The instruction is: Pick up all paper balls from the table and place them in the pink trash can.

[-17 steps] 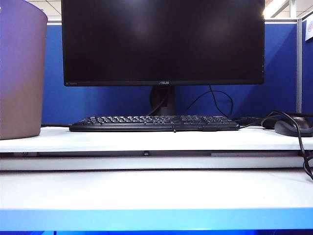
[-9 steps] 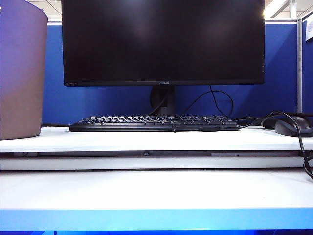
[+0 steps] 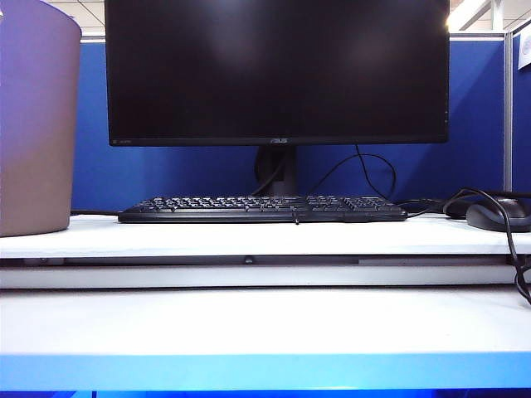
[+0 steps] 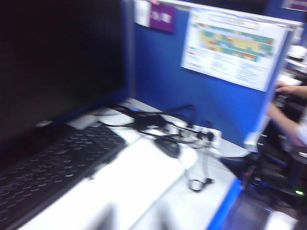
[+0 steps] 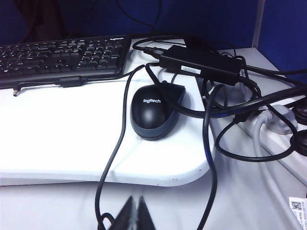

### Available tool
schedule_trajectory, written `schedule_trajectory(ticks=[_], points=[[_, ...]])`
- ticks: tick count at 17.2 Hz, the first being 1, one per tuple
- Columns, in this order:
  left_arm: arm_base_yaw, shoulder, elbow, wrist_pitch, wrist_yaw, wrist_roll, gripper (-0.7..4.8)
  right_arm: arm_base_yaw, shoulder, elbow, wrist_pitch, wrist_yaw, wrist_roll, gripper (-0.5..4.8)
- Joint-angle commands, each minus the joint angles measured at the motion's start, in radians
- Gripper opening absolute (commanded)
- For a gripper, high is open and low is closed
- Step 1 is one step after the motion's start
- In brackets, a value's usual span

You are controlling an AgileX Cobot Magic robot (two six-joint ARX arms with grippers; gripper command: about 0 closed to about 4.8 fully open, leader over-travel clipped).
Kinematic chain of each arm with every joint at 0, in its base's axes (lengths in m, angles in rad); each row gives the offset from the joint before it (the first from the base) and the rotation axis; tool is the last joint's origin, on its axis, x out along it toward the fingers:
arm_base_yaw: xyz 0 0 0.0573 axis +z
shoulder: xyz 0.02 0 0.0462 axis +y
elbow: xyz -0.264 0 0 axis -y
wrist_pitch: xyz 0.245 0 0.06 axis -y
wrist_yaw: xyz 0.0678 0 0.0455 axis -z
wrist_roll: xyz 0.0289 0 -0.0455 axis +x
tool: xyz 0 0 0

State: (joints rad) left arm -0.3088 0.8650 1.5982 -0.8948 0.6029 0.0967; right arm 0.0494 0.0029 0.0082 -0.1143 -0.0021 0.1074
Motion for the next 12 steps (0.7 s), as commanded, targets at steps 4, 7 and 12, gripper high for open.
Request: schedule_trajectory(ticks=[4, 7, 12], points=[[0.0, -0.117, -0.001, -0.148, -0.131, 0.011, -0.07, 0.0, -0.002, -0.002, 0.013, 0.001, -0.003, -0.05], [0.0, -0.21, -0.011, -0.19, -0.206, -0.001, -0.06, 0.0, -0.002, -0.002, 0.013, 0.001, -0.003, -0.05], [0.001, -0.439, -0.089, -0.242, -0.428, -0.047, -0.06, 0.0, -0.002, -0.002, 0.013, 0.0, -0.003, -0.05]])
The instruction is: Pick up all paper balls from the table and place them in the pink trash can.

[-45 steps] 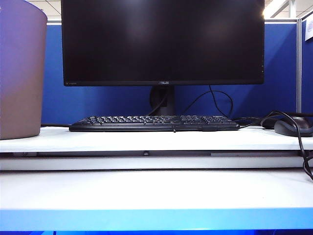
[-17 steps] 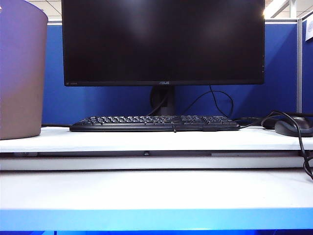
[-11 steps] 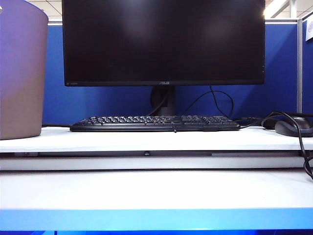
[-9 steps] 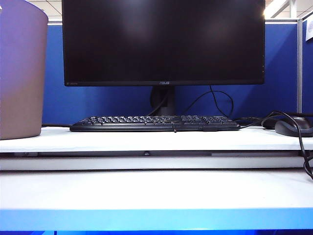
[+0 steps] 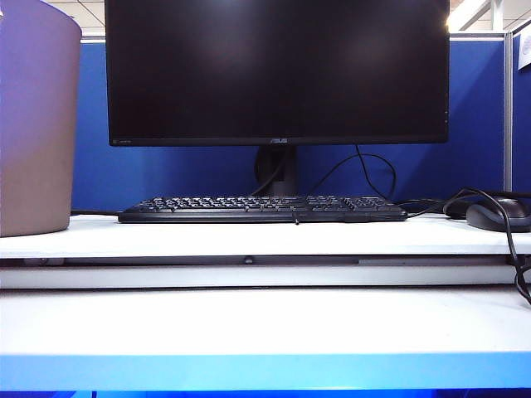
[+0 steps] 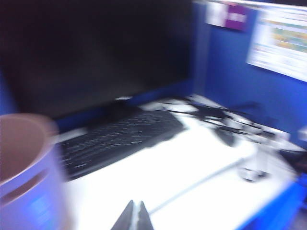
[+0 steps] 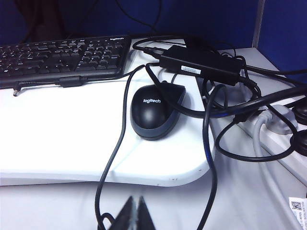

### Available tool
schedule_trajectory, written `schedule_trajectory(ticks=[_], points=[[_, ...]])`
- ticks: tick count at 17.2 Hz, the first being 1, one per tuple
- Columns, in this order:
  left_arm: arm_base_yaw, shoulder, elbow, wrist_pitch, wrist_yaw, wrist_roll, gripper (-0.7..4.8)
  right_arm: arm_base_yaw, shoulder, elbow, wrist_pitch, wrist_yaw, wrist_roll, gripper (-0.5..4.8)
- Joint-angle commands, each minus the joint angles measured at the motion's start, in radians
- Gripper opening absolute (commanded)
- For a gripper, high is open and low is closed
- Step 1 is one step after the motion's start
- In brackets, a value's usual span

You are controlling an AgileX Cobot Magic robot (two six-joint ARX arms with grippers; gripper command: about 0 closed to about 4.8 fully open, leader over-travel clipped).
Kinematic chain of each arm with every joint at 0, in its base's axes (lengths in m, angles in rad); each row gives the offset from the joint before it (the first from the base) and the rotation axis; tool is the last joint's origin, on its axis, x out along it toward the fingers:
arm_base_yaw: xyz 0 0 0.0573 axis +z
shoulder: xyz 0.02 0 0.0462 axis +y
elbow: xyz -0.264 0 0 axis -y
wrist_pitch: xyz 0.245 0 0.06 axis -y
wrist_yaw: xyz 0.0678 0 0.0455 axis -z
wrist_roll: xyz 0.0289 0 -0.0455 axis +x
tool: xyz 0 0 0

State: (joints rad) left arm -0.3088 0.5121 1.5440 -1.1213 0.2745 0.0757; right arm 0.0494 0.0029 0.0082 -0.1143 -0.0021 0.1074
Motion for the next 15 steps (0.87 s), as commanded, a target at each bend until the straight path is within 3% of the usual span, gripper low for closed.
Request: schedule_trajectory(ticks=[1, 4, 9, 13, 15], points=[[0.001, -0.135, -0.056, -0.015, -0.126, -0.032, -0.06, 0.0, -0.002, -0.002, 0.013, 0.001, -0.003, -0.05], [0.001, -0.254, -0.118, -0.014, -0.212, -0.035, -0.06, 0.0, -0.002, -0.002, 0.013, 0.001, -0.003, -0.05], [0.001, -0.408, -0.324, 0.032, -0.228, -0.11, -0.06, 0.0, -0.002, -0.002, 0.013, 0.001, -0.003, -0.05], [0.0, -0.508, -0.577, 0.11, -0.229, -0.157, -0.06, 0.0, -0.002, -0.002, 0.013, 0.001, -0.003, -0.05], [0.002, -0.508, -0.683, 0.184, -0.178, -0.181, -0.06, 0.001, -0.001, -0.002, 0.013, 0.0, -0.003, -0.05]])
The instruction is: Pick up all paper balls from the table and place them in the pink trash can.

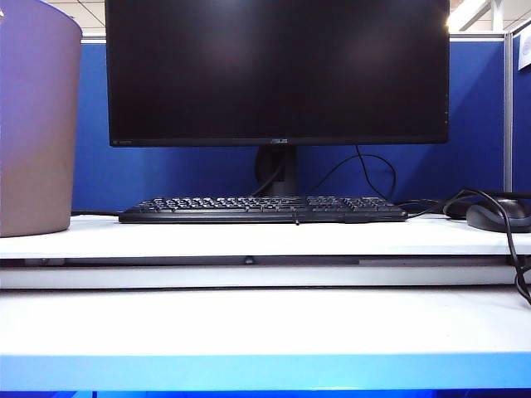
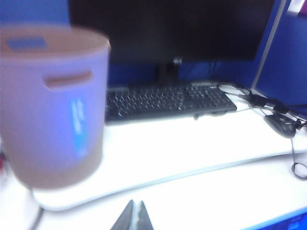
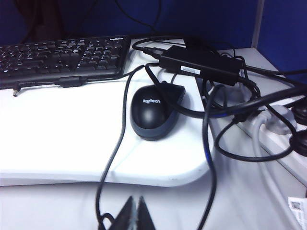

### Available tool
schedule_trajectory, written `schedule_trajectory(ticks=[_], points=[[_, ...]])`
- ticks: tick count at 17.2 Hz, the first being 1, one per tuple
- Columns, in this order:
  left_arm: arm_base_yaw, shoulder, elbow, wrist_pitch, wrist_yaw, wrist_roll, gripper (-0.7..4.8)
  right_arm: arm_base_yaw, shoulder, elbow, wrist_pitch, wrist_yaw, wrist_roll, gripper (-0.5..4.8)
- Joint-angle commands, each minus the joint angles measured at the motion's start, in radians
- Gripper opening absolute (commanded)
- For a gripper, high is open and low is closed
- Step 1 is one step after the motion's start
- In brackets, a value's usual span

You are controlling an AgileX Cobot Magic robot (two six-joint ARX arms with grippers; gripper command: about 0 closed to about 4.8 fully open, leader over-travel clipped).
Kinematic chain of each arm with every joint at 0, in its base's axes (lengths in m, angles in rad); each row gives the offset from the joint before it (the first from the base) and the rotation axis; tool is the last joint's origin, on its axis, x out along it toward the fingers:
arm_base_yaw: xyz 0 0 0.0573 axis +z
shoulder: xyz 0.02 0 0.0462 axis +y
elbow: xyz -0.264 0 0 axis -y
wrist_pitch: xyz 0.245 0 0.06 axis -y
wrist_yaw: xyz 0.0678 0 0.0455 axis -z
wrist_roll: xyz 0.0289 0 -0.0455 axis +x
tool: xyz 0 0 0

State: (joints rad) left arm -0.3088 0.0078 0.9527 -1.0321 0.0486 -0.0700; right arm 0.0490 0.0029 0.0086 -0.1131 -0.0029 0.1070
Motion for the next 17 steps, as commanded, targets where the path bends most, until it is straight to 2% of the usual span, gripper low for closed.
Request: schedule_trajectory(ticks=[1, 6, 7, 8, 11, 14, 16, 17], points=[[0.002, -0.003, -0.153, 0.163, 0.087, -0.054, -0.06, 0.0, -0.002, -0.002, 0.011, 0.002, -0.003, -0.05], [0.001, -0.003, -0.422, 0.501, 0.113, -0.183, -0.06, 0.001, -0.002, -0.002, 0.012, 0.002, -0.003, -0.05], [0.001, -0.004, -0.52, 0.602, 0.135, -0.221, -0.06, 0.001, -0.002, -0.002, 0.012, 0.002, -0.003, -0.05], [0.001, -0.004, -0.568, 0.643, 0.153, -0.231, -0.06, 0.0, -0.002, -0.002, 0.012, 0.002, -0.003, -0.05], [0.0, -0.004, -0.695, 0.739, 0.158, -0.229, -0.06, 0.001, -0.002, -0.002, 0.012, 0.001, -0.003, -0.05], [0.0, -0.004, -0.843, 0.909, 0.157, -0.229, -0.06, 0.001, -0.002, -0.002, 0.012, 0.002, -0.003, -0.05], [0.001, -0.005, -0.906, 0.97, 0.154, -0.194, -0.06, 0.001, -0.002, -0.002, 0.012, 0.002, -0.003, -0.05], [0.001, -0.003, -0.944, 0.982, 0.145, -0.14, -0.06, 0.001, -0.002, -0.002, 0.012, 0.002, -0.003, -0.05]])
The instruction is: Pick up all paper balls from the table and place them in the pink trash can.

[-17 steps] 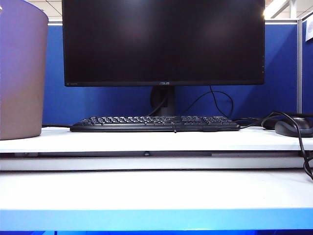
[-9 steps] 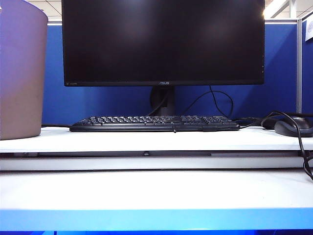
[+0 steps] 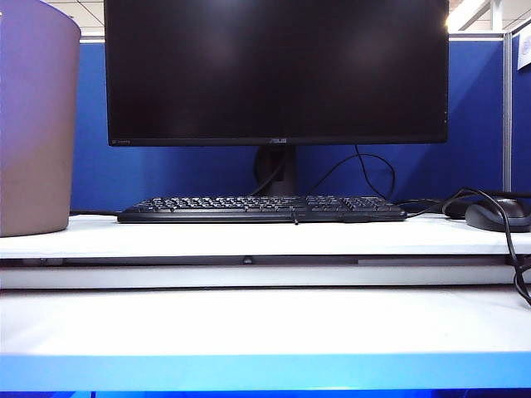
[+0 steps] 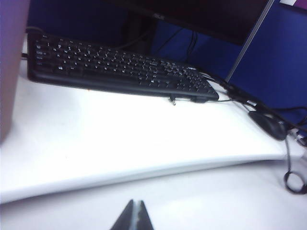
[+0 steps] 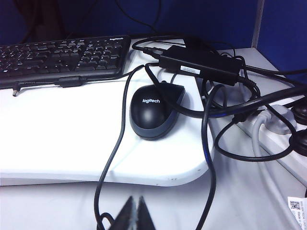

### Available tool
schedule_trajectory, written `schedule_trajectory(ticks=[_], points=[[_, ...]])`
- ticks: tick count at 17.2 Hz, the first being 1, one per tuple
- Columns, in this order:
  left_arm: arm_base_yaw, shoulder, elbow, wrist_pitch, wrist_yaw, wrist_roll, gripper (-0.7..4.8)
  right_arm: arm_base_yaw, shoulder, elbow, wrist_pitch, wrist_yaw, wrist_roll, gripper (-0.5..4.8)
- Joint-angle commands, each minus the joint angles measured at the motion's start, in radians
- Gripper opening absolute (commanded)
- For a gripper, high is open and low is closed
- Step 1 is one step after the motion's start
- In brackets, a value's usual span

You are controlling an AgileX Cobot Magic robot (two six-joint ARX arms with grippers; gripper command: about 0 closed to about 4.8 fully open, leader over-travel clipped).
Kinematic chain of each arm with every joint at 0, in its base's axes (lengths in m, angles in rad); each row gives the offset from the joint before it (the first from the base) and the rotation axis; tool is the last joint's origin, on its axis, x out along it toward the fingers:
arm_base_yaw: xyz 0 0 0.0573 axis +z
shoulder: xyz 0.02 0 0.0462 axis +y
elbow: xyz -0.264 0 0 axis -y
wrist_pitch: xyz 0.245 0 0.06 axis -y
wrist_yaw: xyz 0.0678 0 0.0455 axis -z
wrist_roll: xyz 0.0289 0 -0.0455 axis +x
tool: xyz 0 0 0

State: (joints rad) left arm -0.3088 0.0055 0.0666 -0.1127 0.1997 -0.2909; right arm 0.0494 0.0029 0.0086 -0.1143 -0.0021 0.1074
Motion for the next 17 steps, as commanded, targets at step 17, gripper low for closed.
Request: schedule_trajectory(ticks=[17], points=[[0.001, 0.0, -0.059, 0.039, -0.083, 0.126, -0.06, 0.001, -0.002, -0.002, 0.013, 0.0, -0.003, -0.05]])
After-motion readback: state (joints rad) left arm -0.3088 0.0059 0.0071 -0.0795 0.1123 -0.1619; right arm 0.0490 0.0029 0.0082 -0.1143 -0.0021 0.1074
